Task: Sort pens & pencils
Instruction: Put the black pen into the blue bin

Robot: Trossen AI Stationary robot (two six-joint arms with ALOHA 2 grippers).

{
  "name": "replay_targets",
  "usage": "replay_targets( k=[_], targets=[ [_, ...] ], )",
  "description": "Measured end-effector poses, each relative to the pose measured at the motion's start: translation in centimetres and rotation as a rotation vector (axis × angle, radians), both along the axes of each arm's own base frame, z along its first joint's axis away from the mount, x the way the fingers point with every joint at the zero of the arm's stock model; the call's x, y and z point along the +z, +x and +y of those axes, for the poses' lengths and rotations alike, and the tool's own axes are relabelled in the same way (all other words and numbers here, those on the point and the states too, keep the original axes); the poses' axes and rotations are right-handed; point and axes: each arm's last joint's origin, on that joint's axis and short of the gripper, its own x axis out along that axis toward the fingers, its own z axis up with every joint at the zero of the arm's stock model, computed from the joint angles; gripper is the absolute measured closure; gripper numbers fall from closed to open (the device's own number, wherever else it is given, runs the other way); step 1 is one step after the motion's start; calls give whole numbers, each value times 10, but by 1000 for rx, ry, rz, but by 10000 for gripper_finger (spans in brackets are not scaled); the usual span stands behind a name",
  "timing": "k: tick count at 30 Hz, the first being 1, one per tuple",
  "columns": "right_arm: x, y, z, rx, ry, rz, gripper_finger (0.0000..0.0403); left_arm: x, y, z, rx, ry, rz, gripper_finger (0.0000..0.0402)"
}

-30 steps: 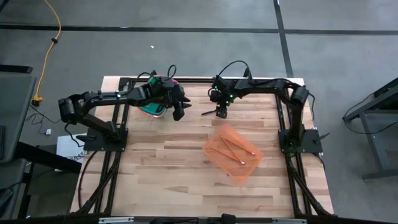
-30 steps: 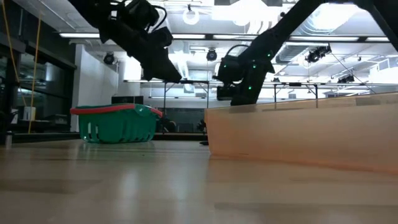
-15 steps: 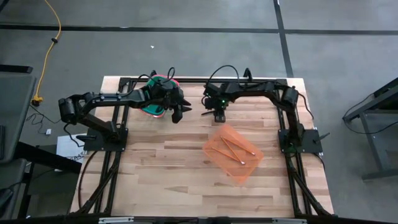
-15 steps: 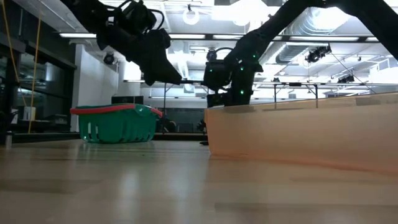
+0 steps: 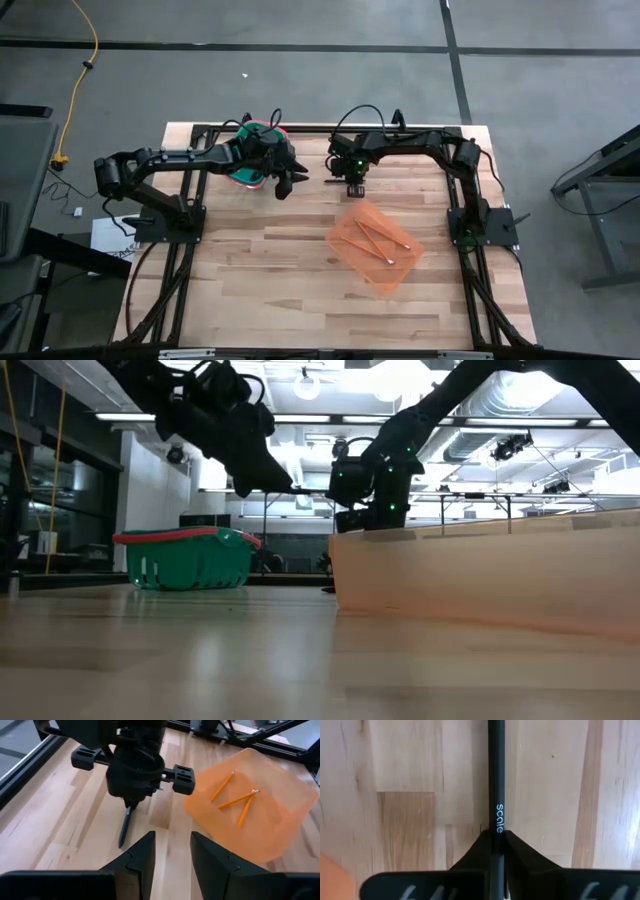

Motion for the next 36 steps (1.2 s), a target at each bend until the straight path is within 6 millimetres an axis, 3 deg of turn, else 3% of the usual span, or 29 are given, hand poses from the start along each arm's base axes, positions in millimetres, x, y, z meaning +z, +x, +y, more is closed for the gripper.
replay_targets(
  k=[9,16,28,32,36],
  targets=[
    [4,-4,1,-32,6,15,398,-1,0,0,1,-7,5,288],
    [33,-9,1,-68,20,-74,398,0,0,0,7,4,6,288],
    [116,-17,12,-62,32,-451,398,5,2,2,5,47,-45,288],
    [125,-18,22,-20,35,-625,398,5,2,2,2,52,-45,288],
    [122,-18,31,-6,39,-820,398,8,4,3,4,71,-82,288]
  ],
)
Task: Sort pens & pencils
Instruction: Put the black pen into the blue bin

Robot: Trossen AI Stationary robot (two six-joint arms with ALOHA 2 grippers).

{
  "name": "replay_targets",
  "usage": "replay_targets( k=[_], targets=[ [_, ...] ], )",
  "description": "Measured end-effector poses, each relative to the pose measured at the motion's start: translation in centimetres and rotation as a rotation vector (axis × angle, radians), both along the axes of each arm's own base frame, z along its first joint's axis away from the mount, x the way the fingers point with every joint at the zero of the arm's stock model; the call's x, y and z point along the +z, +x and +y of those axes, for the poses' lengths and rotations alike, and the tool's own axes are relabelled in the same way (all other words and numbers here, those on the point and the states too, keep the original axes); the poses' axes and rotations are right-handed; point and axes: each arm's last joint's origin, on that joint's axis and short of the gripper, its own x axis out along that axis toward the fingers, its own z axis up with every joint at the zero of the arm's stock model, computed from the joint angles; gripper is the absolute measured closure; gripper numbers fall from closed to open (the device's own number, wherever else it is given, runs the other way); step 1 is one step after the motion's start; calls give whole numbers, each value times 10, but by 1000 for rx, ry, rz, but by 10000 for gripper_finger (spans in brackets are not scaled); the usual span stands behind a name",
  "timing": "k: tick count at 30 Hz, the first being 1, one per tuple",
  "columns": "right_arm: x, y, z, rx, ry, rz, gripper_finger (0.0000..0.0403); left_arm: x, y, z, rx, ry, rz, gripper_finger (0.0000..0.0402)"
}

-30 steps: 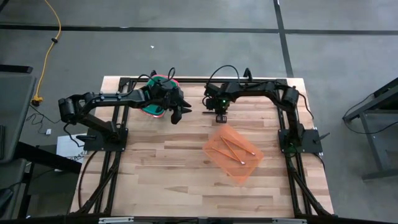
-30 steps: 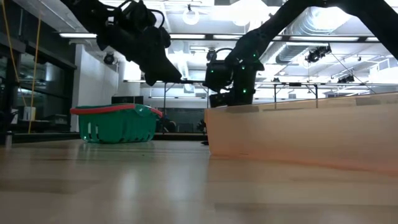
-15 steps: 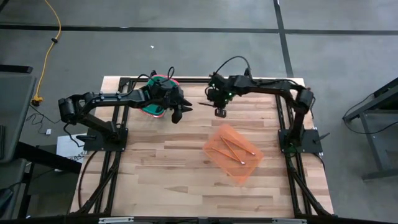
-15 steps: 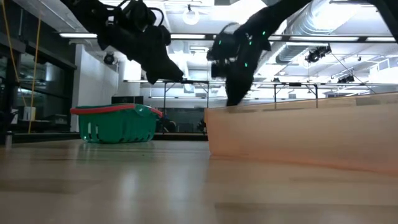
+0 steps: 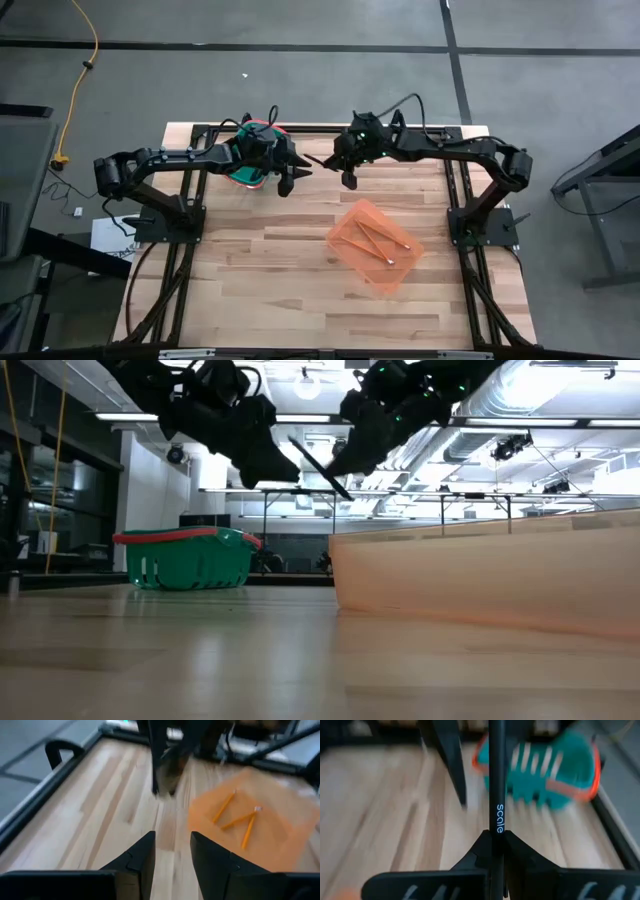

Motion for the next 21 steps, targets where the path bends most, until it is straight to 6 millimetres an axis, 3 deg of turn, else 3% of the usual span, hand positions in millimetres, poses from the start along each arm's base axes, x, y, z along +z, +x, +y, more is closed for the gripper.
replay_targets(
  k=[5,15,21],
  targets=[
    [-4,-2,10,-8,-7,-199,397,7,3,2,6,32,-72,272],
    [-2,-11,23,-30,-71,-501,397,12,12,-3,-59,127,-144,174],
    [1,-12,30,-61,-124,-601,396,9,23,-6,-49,162,-184,174]
  ],
)
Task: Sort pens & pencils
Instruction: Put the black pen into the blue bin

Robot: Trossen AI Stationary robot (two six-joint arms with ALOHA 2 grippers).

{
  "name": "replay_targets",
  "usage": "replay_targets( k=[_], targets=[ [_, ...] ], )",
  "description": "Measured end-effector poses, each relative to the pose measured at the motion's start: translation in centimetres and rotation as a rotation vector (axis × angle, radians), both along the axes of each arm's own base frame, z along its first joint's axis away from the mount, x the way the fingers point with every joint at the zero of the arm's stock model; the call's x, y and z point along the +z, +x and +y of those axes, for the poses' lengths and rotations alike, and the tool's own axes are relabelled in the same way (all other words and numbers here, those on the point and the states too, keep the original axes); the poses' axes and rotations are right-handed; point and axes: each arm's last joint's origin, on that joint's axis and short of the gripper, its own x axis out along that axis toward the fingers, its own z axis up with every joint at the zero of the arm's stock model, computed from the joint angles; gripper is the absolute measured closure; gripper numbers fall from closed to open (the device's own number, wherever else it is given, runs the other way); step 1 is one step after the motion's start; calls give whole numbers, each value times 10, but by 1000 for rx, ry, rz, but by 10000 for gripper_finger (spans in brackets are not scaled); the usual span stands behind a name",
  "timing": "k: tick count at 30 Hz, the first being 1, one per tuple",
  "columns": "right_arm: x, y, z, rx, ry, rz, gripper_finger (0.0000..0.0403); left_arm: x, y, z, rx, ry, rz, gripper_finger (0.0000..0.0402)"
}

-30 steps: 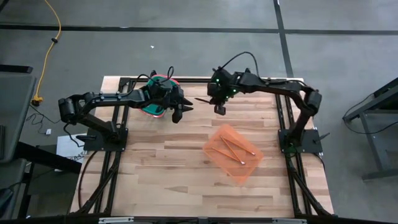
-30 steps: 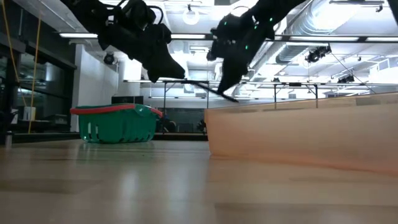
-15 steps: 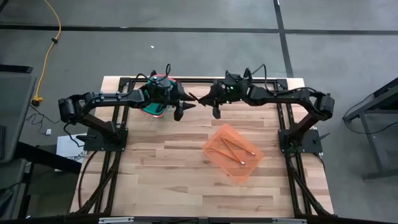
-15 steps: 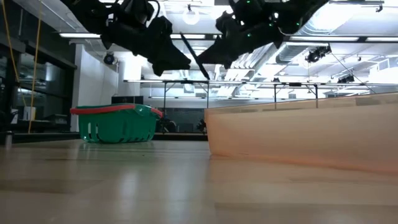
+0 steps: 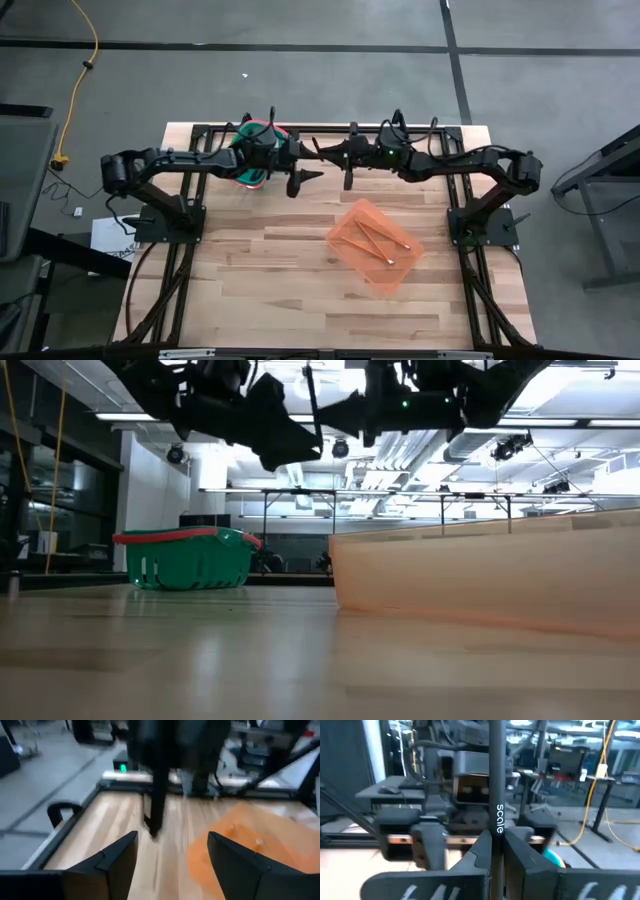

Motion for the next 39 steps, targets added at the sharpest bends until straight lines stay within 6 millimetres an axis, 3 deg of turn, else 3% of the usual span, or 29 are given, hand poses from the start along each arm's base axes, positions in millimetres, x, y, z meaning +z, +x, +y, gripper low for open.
replay_targets(
  k=[13,24,31,39],
  targets=[
    [4,3,11,-5,-9,-39,396,12,3,1,19,25,-119,244],
    [4,3,10,-15,-10,-39,395,13,3,1,24,18,-134,363],
    [2,3,10,-20,-27,-20,368,12,3,1,25,3,-126,365],
    [3,-3,6,-46,15,42,289,7,2,1,31,-40,-86,353]
  ],
)
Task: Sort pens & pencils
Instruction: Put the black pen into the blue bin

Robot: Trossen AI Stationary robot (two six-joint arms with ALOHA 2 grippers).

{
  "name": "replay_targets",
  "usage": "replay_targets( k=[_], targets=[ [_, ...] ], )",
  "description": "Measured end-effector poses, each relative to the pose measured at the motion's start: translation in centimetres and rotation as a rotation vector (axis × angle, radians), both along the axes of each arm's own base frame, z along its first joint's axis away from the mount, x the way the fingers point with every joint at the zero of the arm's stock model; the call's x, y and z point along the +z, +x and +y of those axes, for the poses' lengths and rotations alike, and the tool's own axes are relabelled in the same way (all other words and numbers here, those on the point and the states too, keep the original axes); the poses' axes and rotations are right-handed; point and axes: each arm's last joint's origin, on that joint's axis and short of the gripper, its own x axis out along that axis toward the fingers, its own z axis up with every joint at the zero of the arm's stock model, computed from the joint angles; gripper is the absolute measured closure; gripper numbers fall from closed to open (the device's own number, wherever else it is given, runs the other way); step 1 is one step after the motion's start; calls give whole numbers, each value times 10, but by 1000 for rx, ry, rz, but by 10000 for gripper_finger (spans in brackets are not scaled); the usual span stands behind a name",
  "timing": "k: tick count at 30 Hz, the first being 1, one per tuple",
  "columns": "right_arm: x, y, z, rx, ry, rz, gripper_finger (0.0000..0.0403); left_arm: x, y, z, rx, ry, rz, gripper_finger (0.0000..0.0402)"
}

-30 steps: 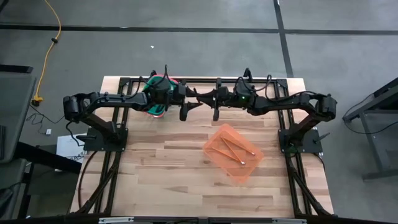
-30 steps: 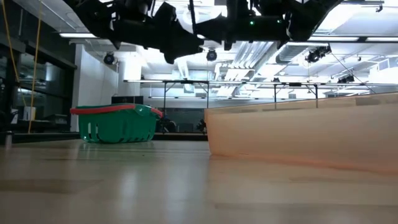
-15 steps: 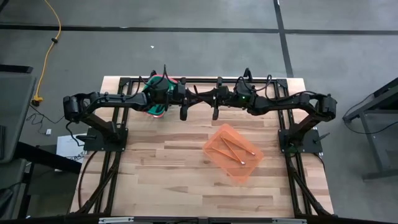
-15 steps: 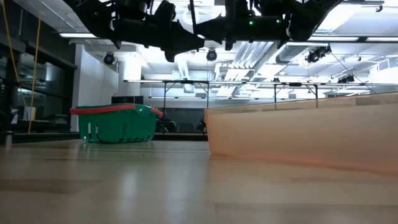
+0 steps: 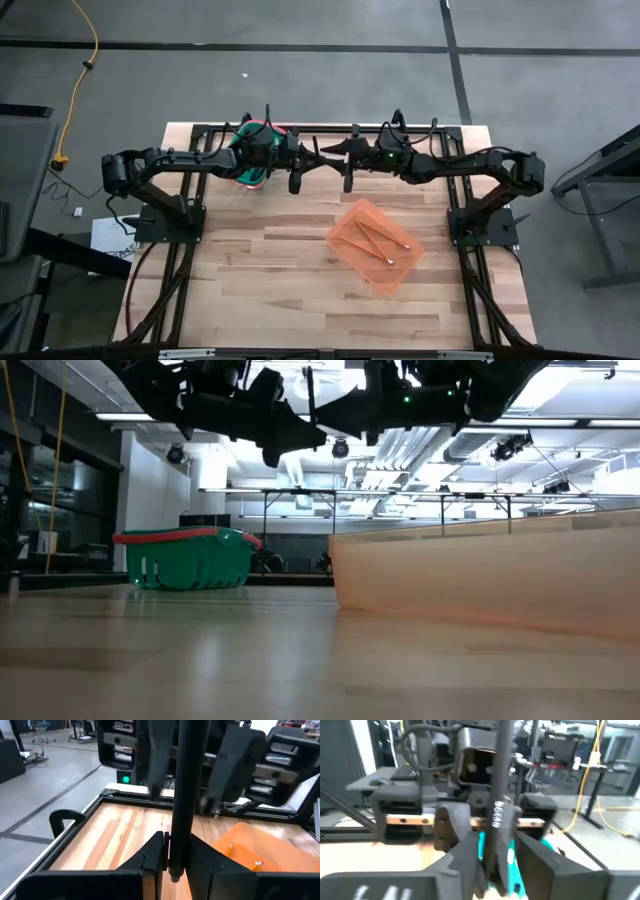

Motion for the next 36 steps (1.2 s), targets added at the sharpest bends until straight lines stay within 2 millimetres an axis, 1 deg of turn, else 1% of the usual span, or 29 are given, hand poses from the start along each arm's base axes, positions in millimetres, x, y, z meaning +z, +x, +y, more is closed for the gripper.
replay_targets(
  k=[5,8,12,16,21,26,32,36],
  targets=[
    [9,-11,1,-23,15,51,241,-3,-1,0,5,-14,34,362],
    [16,-24,2,-47,31,107,222,-6,-7,0,42,-26,108,358],
    [19,-41,4,-168,53,229,213,-4,-20,0,157,-4,218,351],
    [19,-51,6,-236,62,304,215,4,-33,-3,284,59,290,359],
    [16,-53,9,-258,72,349,219,6,-50,1,472,89,398,359],
    [16,-52,11,-268,66,351,219,-3,-67,17,650,54,521,348],
    [16,-52,12,-264,62,350,219,-15,-96,38,805,-93,626,359],
    [17,-52,12,-264,61,344,219,-22,-115,48,858,-230,670,350]
  ],
)
